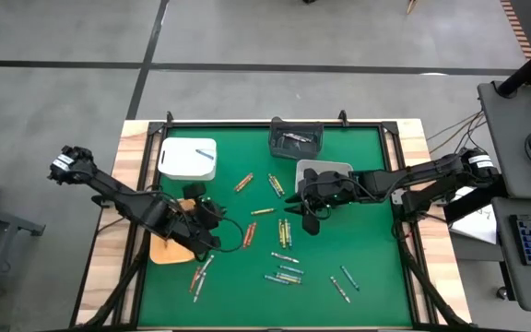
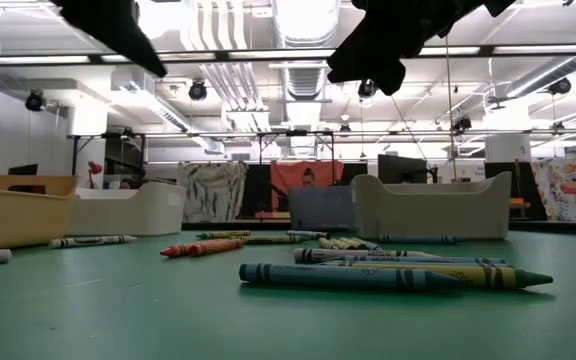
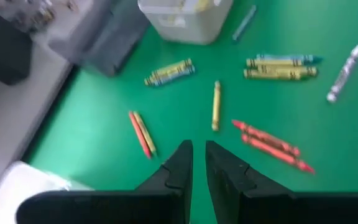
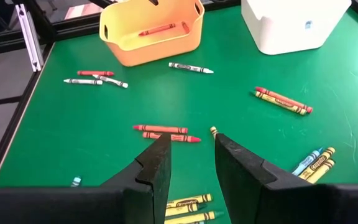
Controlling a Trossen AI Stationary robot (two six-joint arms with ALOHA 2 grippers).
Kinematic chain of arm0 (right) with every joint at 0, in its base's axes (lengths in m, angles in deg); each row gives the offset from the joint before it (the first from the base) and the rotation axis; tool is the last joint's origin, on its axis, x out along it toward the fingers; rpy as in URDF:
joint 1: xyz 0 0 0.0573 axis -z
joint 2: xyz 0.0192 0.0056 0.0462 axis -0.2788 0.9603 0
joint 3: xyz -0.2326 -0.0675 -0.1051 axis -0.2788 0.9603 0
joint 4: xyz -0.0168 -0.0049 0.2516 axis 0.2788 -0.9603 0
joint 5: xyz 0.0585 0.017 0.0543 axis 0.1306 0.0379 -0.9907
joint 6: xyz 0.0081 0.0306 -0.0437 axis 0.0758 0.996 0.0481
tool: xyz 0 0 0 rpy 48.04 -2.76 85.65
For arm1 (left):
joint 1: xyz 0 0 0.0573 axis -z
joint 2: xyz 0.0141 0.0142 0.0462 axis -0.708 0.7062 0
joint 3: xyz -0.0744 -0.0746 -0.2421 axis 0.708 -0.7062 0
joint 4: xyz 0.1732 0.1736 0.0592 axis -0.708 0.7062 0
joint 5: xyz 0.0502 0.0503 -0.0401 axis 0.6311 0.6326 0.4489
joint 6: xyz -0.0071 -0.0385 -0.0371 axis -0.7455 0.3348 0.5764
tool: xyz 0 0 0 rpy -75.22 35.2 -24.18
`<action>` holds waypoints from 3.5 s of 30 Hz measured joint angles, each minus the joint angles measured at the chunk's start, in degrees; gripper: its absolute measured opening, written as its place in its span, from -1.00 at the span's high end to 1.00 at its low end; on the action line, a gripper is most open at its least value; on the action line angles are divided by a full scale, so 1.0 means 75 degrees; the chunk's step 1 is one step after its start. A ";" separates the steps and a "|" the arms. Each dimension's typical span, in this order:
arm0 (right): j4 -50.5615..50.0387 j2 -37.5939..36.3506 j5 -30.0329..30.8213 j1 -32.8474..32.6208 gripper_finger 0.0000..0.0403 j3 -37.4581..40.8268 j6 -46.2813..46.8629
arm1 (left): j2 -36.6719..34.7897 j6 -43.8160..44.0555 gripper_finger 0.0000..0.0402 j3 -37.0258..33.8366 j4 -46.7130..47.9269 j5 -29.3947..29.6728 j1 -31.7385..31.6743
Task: Sort crayons
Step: Put the green crayon into the gray bin
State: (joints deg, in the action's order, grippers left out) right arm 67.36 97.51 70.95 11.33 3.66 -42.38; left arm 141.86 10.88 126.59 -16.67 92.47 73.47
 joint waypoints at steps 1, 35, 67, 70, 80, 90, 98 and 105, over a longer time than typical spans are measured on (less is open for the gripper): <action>-0.0001 0.0000 0.0000 0.0000 0.45 0.0005 0.0000 | 0.0044 -0.0090 0.87 0.0000 -0.0094 0.0117 0.0000; 0.0104 0.2358 0.0579 0.0003 0.45 -0.1761 -0.1076 | -0.0023 -0.3791 1.00 -0.1539 -0.4923 -0.1124 -0.0773; -0.1685 0.4366 0.0562 0.0001 0.45 -0.3508 -0.1943 | -0.3770 -0.4139 1.00 -0.3972 -0.7606 -0.0176 -0.0973; -0.1689 0.4366 0.0565 0.0000 0.43 -0.3485 -0.2018 | -0.3727 -0.4177 1.00 -0.3972 -0.7612 -0.0170 -0.0973; -0.1119 0.4924 0.0668 0.0043 0.34 -0.3484 -0.2510 | -0.3581 -0.4226 1.00 -0.3972 -0.7635 -0.0155 -0.0970; -0.1112 0.5646 0.1183 0.0317 0.34 -0.3583 -0.2527 | -0.3584 -0.4255 1.00 -0.3972 -0.7629 -0.0155 -0.0968; -0.1087 0.5771 0.0948 0.0499 0.34 -0.3575 -0.2324 | -0.3581 -0.4255 1.00 -0.3966 -0.7621 -0.0155 -0.0968; -0.1072 0.5783 0.0723 0.0519 0.50 -0.3575 -0.2212 | -0.3561 -0.4255 1.00 -0.3966 -0.7618 -0.0155 -0.0968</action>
State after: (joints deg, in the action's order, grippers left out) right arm 59.32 140.88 76.37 15.22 -23.15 -58.97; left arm 115.15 -21.04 96.85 -73.80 91.31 66.22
